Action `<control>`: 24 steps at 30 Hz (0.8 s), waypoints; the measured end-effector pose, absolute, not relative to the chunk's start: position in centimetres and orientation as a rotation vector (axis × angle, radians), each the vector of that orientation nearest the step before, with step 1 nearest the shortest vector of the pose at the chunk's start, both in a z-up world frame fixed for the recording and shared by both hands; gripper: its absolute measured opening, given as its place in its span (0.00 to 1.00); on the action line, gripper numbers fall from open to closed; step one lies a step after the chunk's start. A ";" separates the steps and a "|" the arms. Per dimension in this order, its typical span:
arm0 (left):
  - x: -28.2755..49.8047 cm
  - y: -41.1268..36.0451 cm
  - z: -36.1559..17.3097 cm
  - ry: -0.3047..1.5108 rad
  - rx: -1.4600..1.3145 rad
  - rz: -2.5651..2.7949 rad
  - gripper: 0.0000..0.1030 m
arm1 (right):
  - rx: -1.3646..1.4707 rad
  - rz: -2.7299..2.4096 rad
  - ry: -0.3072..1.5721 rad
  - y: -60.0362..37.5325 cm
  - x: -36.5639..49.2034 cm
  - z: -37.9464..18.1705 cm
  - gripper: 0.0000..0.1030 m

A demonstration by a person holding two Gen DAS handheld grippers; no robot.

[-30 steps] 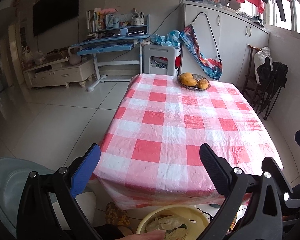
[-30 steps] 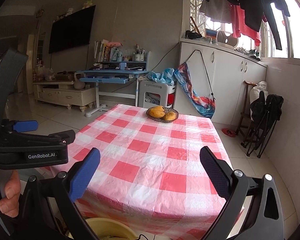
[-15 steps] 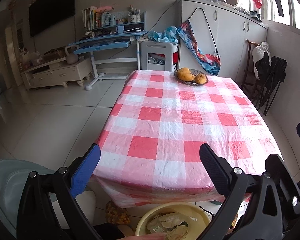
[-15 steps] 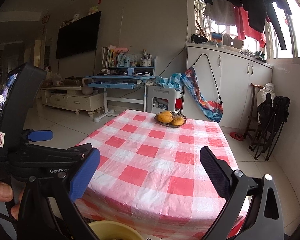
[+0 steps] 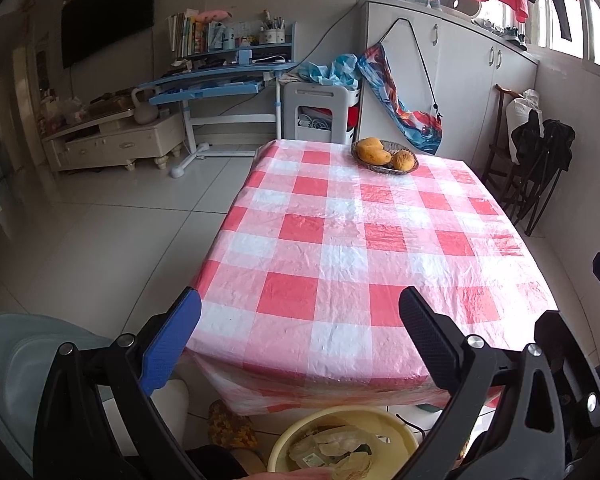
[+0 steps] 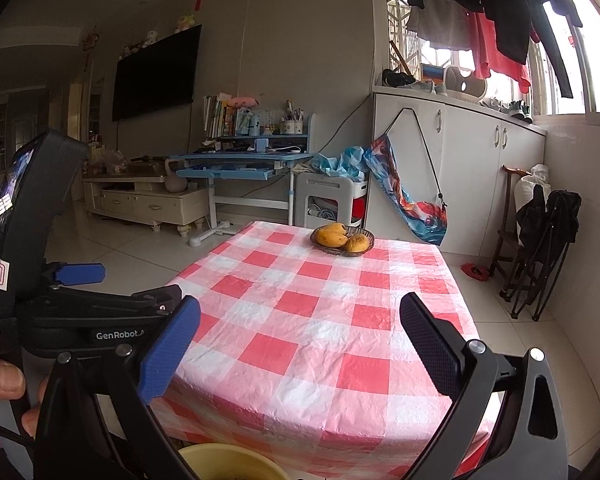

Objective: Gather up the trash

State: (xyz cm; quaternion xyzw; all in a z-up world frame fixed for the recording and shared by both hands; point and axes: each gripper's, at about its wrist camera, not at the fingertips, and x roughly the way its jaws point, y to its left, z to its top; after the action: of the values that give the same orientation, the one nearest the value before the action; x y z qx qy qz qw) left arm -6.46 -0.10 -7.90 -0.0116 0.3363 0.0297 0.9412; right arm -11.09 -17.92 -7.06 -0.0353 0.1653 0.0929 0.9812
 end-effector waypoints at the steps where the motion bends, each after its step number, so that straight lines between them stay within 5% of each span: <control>1: -6.5 -0.1 -7.9 0.687 -0.027 0.060 0.93 | -0.071 0.187 0.333 -17.9 -11.1 -7.1 0.93; 24: -6.4 -0.3 -7.8 0.694 -0.044 0.051 0.93 | -0.079 0.198 0.319 -17.4 -11.3 -6.5 0.93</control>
State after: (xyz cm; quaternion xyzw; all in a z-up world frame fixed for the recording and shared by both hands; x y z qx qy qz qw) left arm -6.43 -0.34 -7.83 -0.0217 0.3402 0.0249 0.9398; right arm -11.28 -17.42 -6.49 -0.0395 0.1585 0.0986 0.9816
